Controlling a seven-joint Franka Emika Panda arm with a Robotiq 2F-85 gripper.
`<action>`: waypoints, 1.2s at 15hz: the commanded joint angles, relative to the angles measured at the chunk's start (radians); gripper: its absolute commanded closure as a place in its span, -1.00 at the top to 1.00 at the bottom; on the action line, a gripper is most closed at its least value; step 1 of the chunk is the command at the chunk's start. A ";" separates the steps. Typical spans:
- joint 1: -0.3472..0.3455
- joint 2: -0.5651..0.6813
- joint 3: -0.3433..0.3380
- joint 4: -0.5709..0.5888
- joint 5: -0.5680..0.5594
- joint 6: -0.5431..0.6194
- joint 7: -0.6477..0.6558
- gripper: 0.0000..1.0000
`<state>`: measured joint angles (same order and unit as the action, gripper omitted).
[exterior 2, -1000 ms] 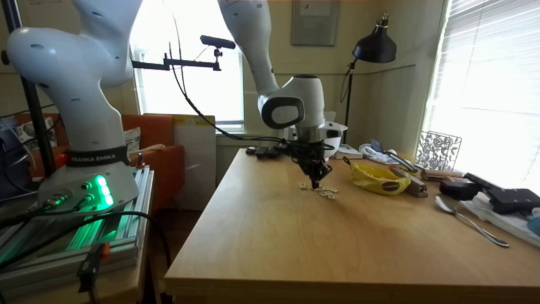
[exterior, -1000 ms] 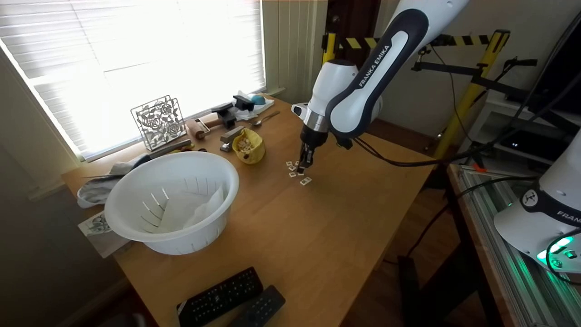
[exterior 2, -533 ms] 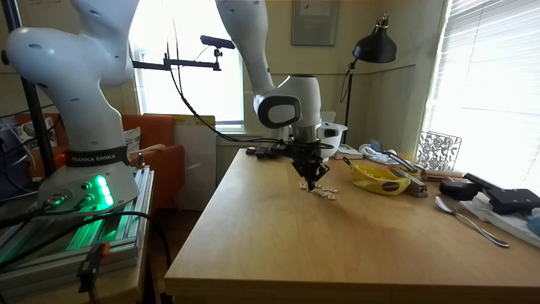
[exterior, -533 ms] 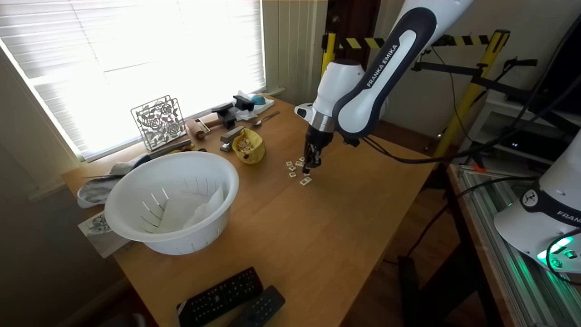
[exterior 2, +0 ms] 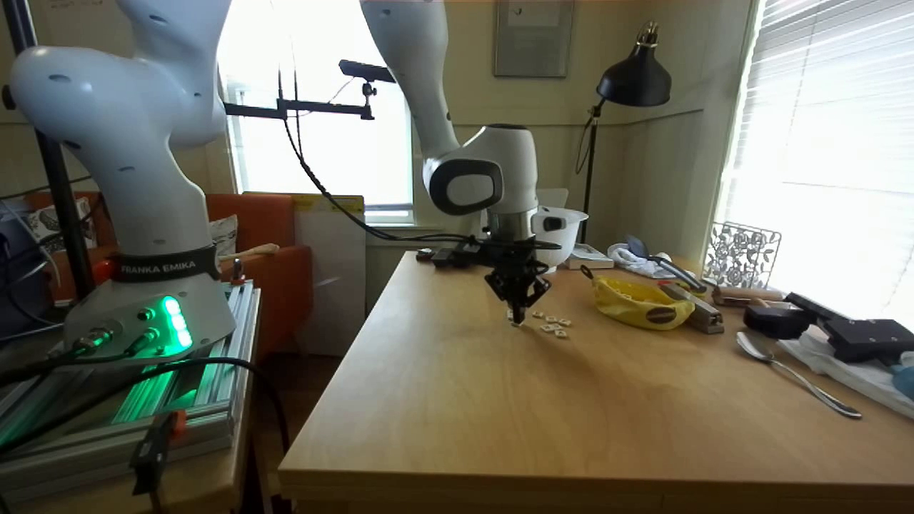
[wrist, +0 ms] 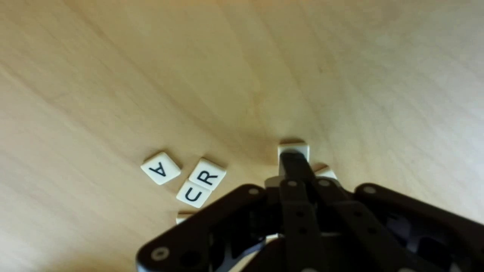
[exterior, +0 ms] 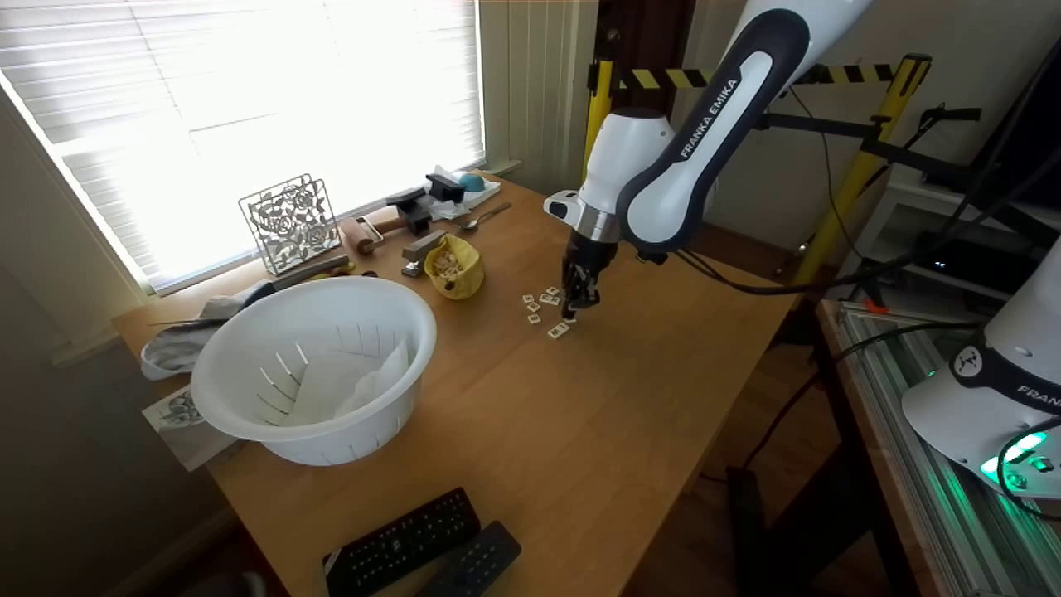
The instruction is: Create the word 'Mice' with the tiles.
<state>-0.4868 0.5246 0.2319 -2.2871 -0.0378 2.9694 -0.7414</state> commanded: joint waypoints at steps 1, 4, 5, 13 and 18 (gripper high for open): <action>-0.008 -0.001 -0.004 -0.034 -0.019 -0.025 -0.051 -1.00; -0.003 -0.006 -0.008 -0.040 -0.020 -0.027 -0.083 -1.00; -0.003 -0.006 -0.008 -0.040 -0.019 -0.028 -0.094 -1.00; -0.014 0.001 0.006 -0.039 -0.002 -0.006 -0.144 -1.00; -0.032 0.003 0.029 -0.041 0.007 0.004 -0.180 -1.00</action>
<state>-0.4923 0.5143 0.2372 -2.3023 -0.0378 2.9646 -0.8806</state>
